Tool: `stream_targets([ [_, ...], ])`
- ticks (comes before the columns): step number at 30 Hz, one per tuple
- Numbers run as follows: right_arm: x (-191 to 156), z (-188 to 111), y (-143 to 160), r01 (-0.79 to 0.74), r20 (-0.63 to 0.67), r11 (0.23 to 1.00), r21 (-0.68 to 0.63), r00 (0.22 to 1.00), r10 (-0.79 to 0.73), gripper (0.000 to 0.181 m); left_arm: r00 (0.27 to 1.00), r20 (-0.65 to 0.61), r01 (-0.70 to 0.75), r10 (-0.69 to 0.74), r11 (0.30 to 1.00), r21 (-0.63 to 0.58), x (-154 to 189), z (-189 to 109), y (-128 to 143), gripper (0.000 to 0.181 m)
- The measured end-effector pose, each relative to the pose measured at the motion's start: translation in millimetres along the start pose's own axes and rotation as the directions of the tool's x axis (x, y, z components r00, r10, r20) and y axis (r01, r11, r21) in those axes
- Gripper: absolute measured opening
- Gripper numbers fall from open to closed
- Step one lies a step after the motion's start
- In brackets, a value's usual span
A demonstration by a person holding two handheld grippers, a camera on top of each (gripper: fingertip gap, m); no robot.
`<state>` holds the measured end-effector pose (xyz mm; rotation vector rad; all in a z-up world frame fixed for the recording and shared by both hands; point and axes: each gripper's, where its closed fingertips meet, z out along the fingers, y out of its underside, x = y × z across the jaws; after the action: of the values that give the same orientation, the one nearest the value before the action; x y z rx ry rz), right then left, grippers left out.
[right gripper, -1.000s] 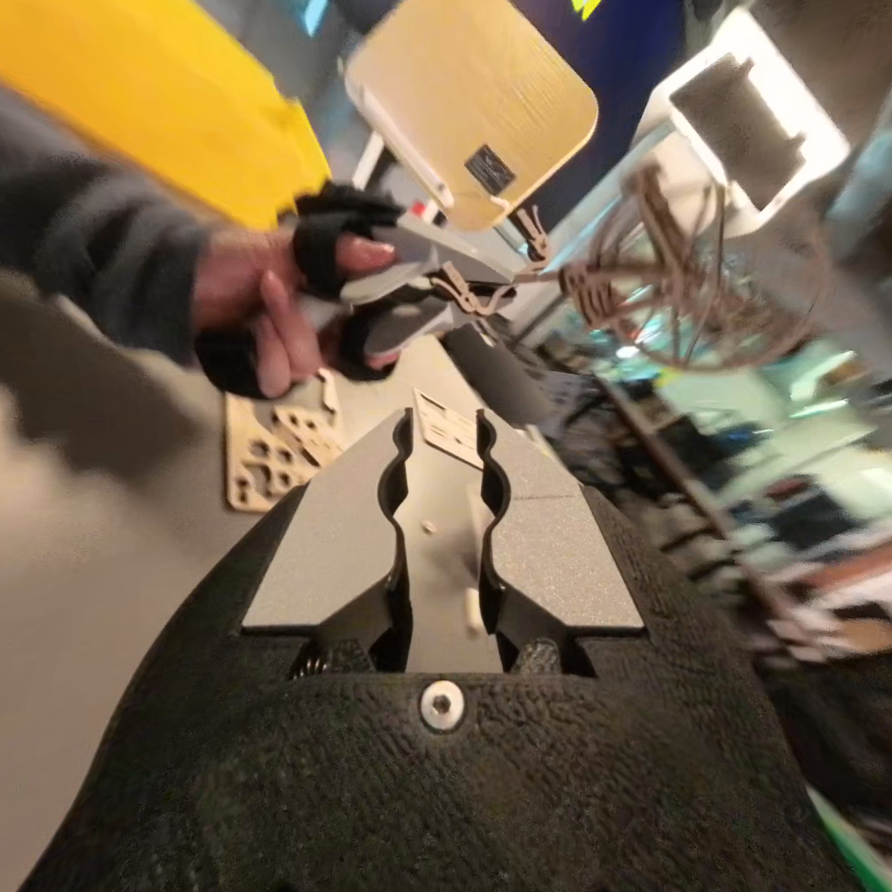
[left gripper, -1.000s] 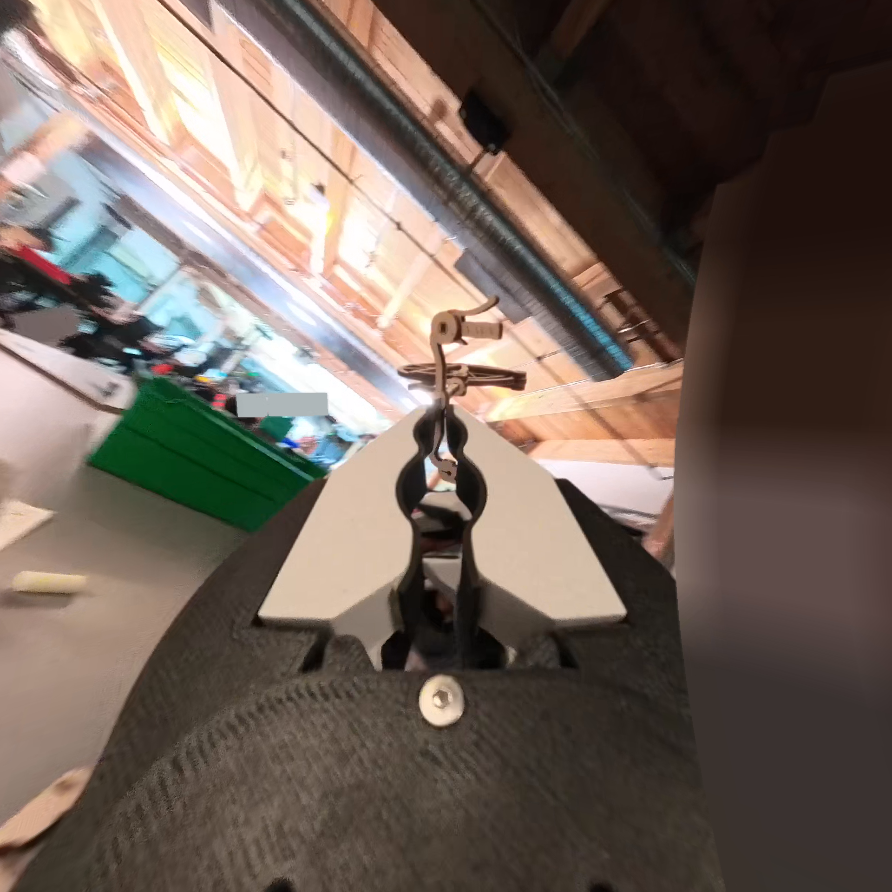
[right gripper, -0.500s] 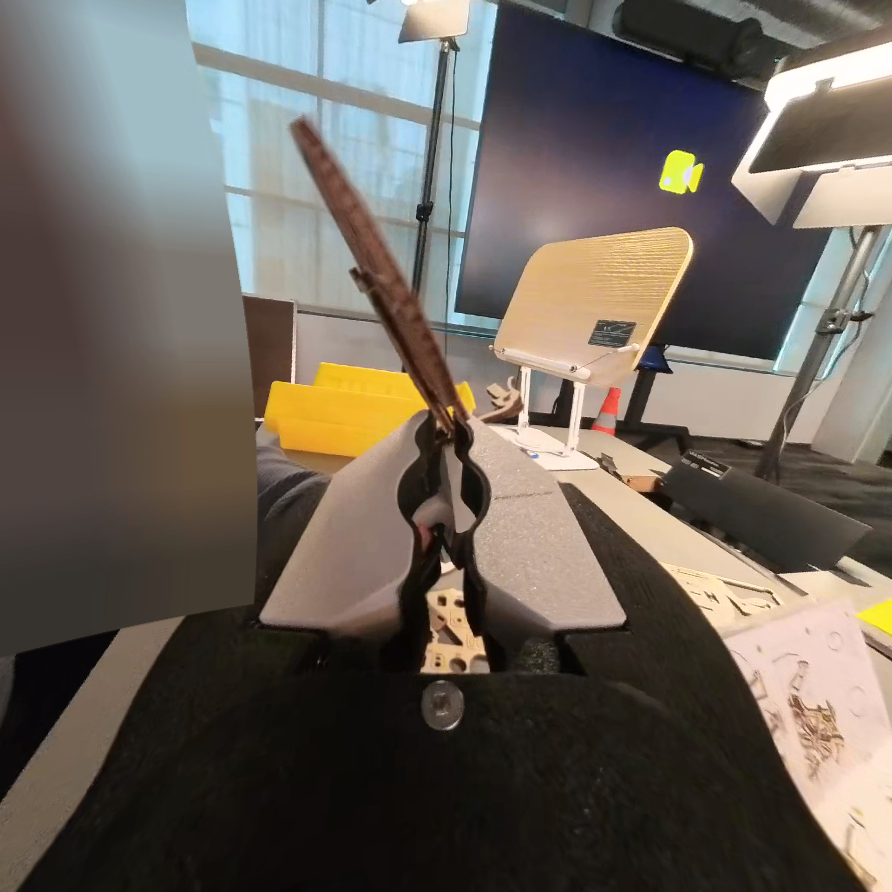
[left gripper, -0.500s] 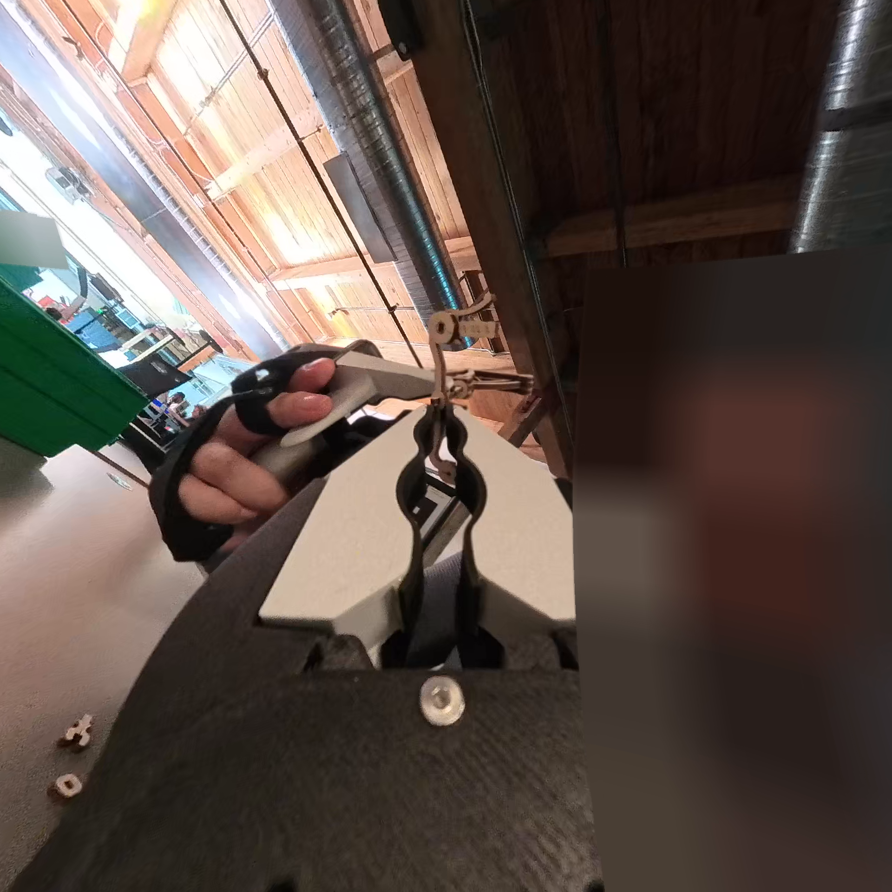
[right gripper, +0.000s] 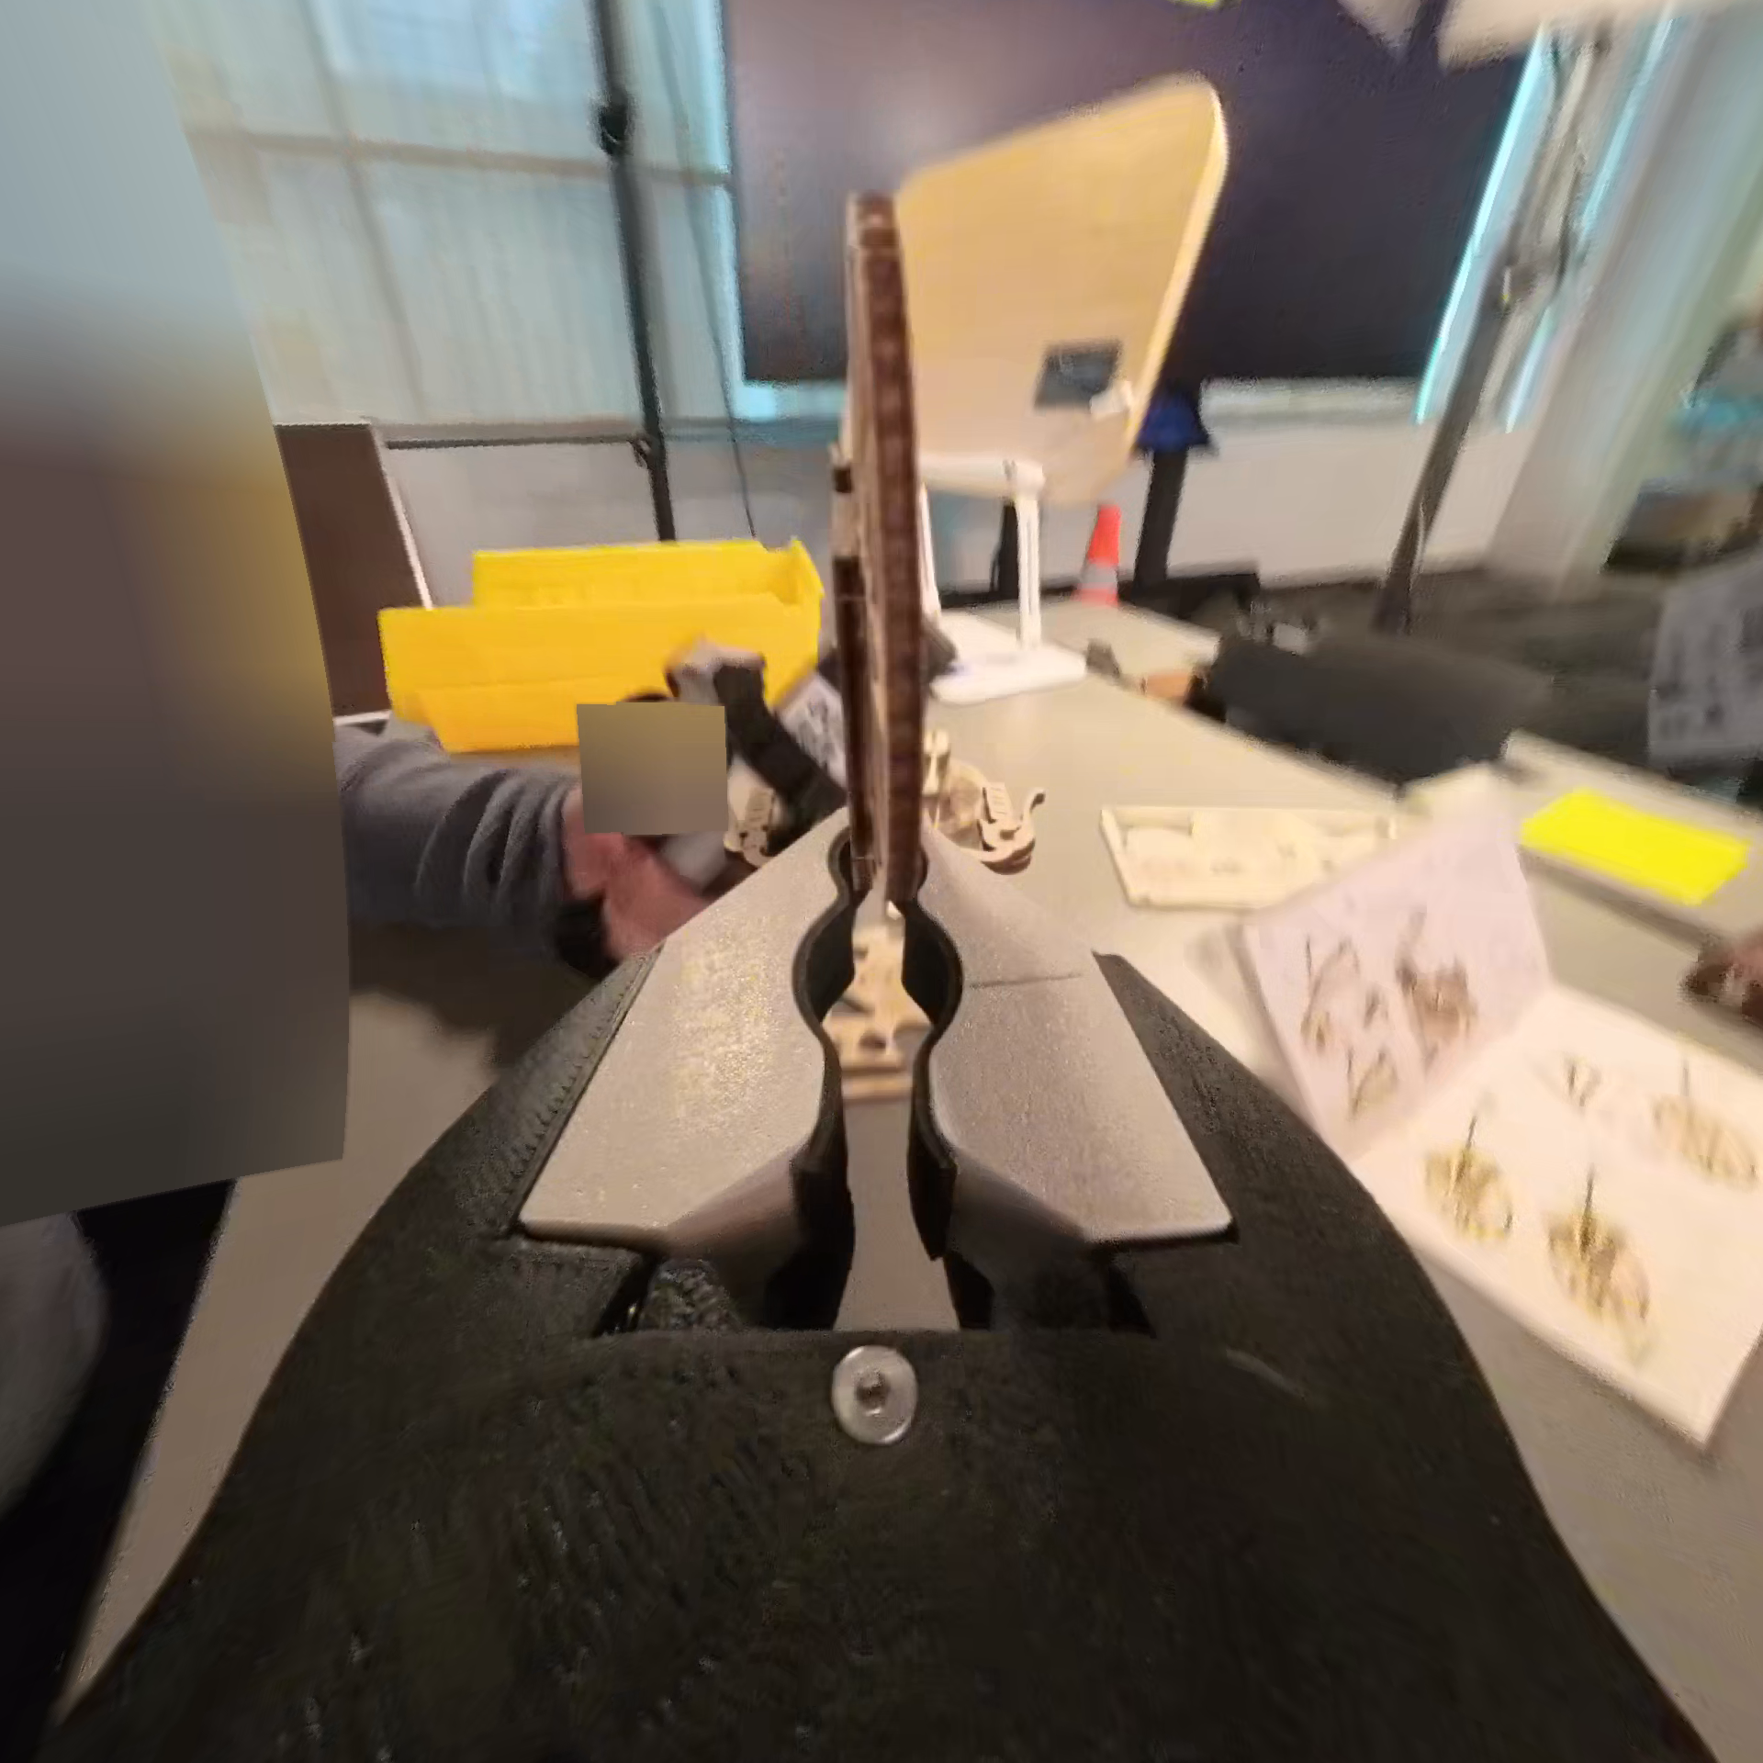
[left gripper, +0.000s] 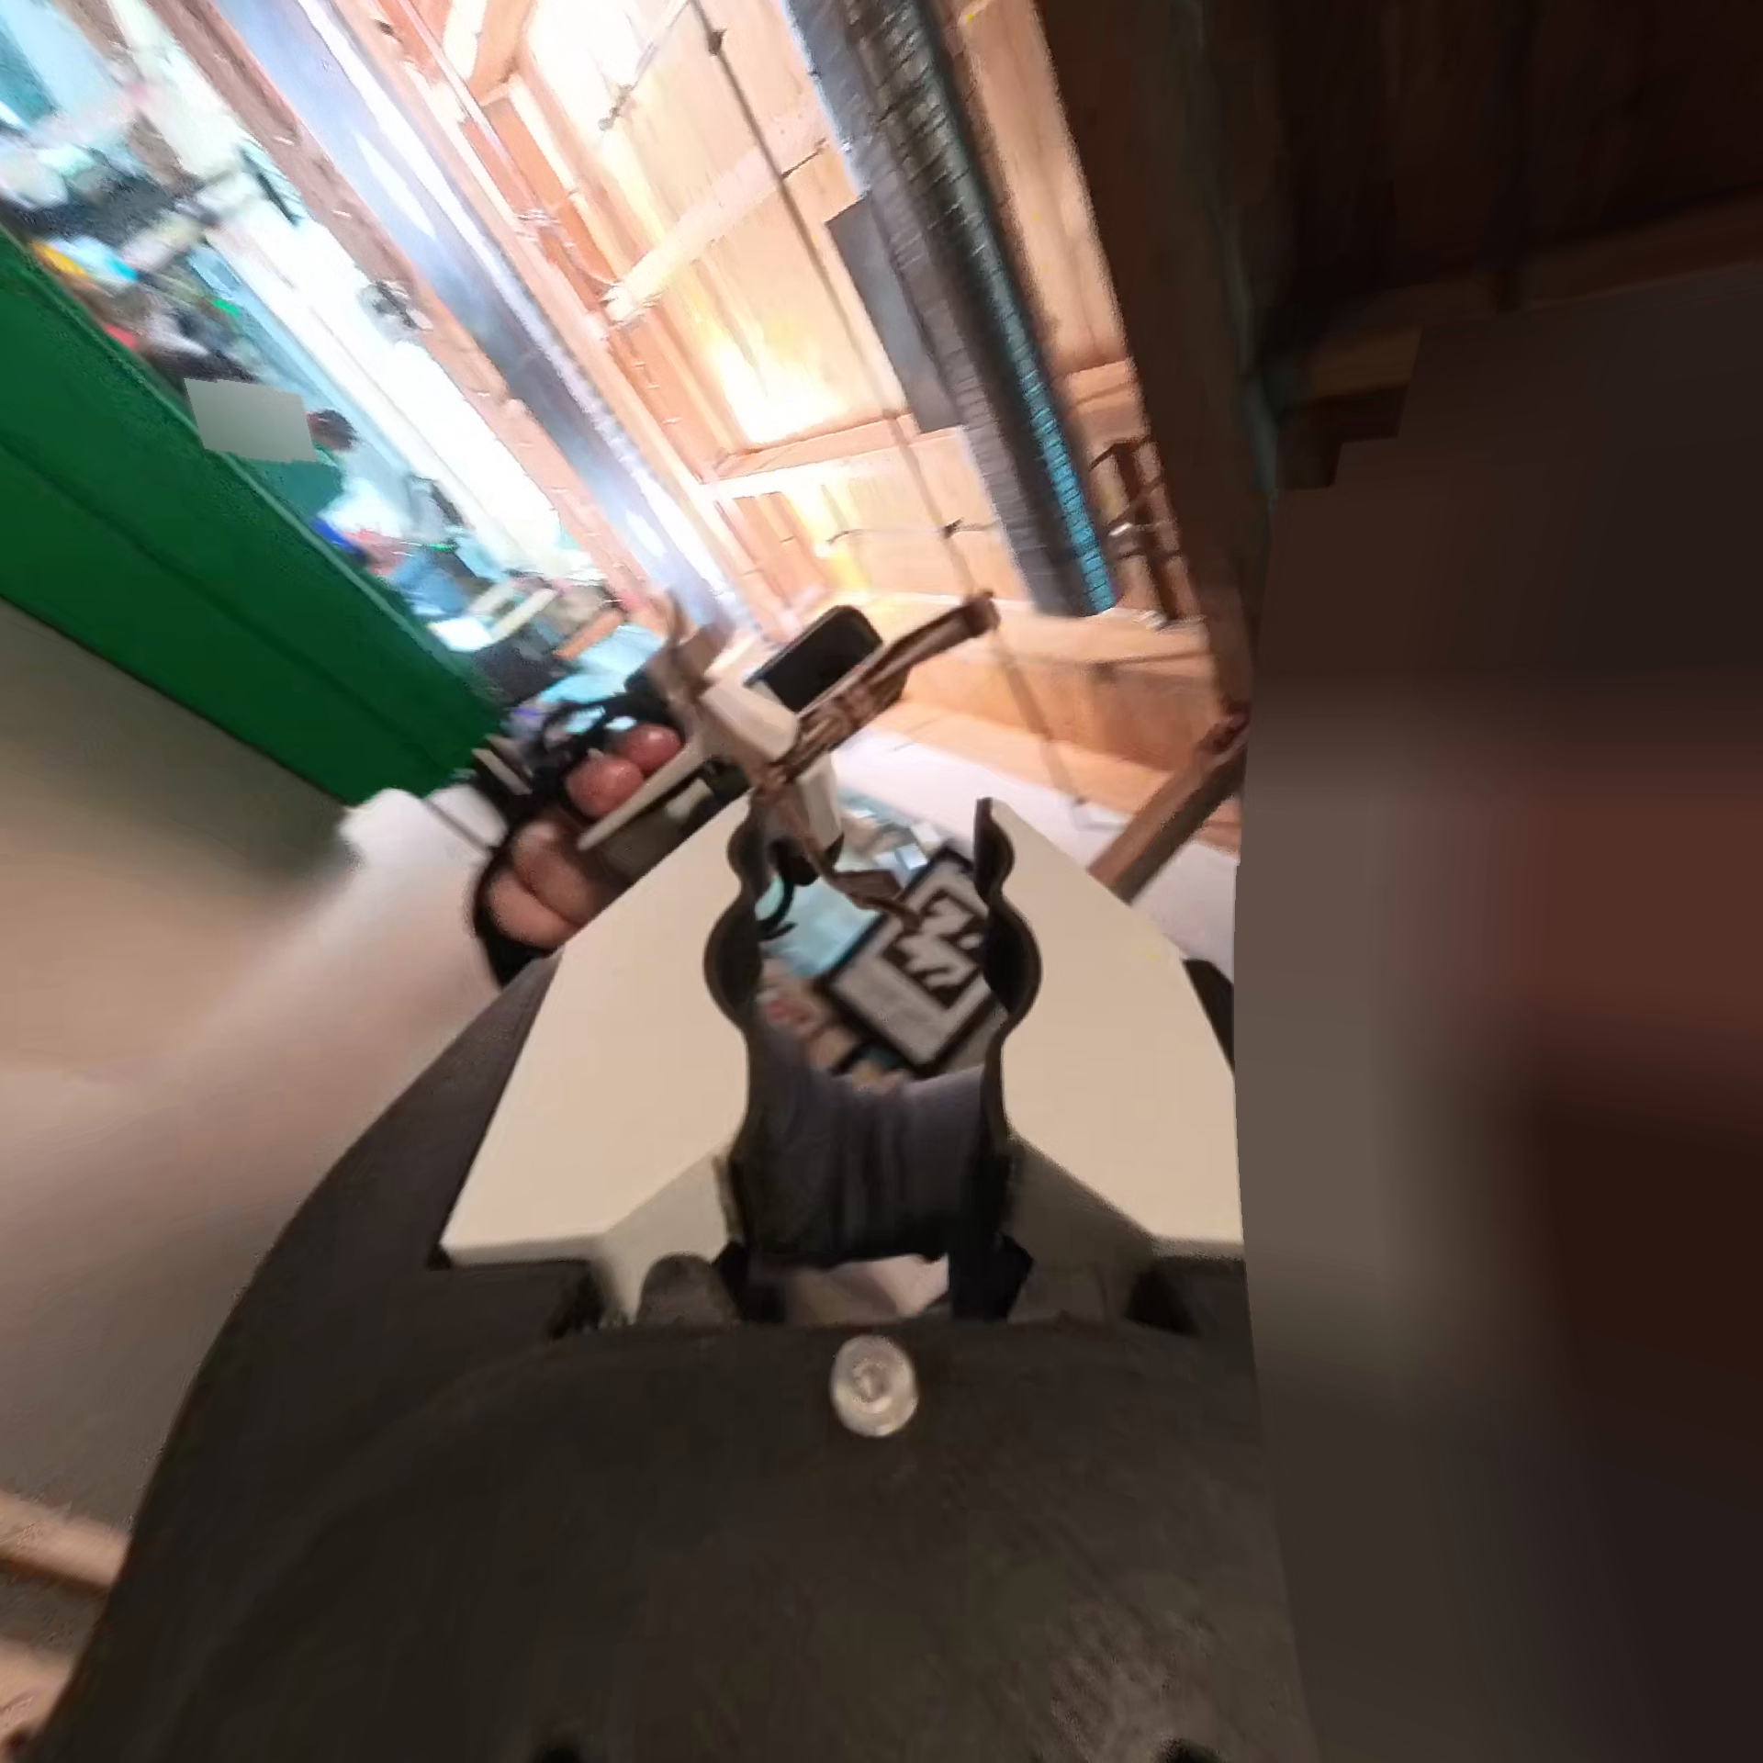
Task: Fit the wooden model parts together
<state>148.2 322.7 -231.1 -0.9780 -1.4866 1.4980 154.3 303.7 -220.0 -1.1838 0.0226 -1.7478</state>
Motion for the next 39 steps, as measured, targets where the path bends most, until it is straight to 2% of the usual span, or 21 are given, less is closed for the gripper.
stream_targets([
  [1, 1, -5, 11, -0.062, -0.014, 0.996, -0.056, 0.998, 0.062, 0.000, 0.994, 0.062, -0.086, 0.086, 0.996, -0.015, -3, -3, -3, 0.042],
  [3, -2, -13, 39, -0.176, -0.047, 0.968, -0.181, 0.984, 0.170, 0.001, 0.927, 0.225, -0.297, 0.299, 0.954, -0.045, -10, -12, -18, 0.042],
  [5, -10, -17, 65, -0.256, -0.065, 0.924, -0.283, 0.967, 0.247, 0.001, 0.795, 0.358, -0.475, 0.489, 0.870, -0.135, -14, -19, -32, 0.042],
  [6, -14, -18, 77, -0.287, -0.077, 0.900, -0.327, 0.958, 0.277, 0.001, 0.702, 0.411, -0.553, 0.581, 0.809, -0.199, -16, -22, -39, 0.043],
  [8, -19, -17, 95, -0.342, -0.094, 0.859, -0.380, 0.939, 0.332, 0.001, 0.470, 0.508, -0.692, 0.722, 0.658, -0.296, -17, -27, -60, 0.050],
  [10, -22, -15, 104, -0.386, -0.104, 0.836, -0.391, 0.921, 0.376, 0.001, 0.294, 0.510, -0.780, 0.808, 0.512, -0.361, -14, -23, -73, 0.052],
  [12, -25, -10, 105, -0.373, -0.088, 0.846, -0.381, 0.926, 0.368, 0.001, 0.228, 0.482, -0.818, 0.846, 0.435, -0.376, -16, -17, -79, 0.056],
  [15, -28, -3, 103, -0.210, -0.019, 0.886, -0.413, 0.975, 0.222, 0.001, 0.246, 0.446, -0.847, 0.861, 0.415, -0.333, -25, -15, -85, 0.056],
  [18, -30, 2, 117, -0.103, 0.070, 0.853, -0.511, 0.985, 0.160, 0.001, 0.273, 0.449, -0.852, 0.851, 0.430, -0.297, -37, -22, -89, 0.056],
  [21, -30, 6, 122, 0.006, 0.189, 0.842, -0.539, 0.975, 0.114, 0.001, 0.343, 0.470, -0.831, 0.813, 0.497, -0.252, -40, -29, -93, 0.056],
  [23, -33, 6, 125, 0.013, 0.250, 0.829, -0.559, 0.956, 0.154, 0.001, 0.358, 0.479, -0.826, 0.801, 0.511, -0.237, -40, -32, -94, 0.056],
  [26, -33, 3, 127, 0.025, 0.294, 0.818, -0.574, 0.939, 0.177, 0.001, 0.336, 0.473, -0.829, 0.815, 0.494, -0.262, -45, -33, -90, 0.055],
  [39, -28, -1, 128, 0.022, 0.270, 0.817, -0.576, 0.949, 0.165, 0.001, 0.349, 0.455, -0.830, 0.819, 0.496, -0.255, -44, -31, -85, 0.054],
])
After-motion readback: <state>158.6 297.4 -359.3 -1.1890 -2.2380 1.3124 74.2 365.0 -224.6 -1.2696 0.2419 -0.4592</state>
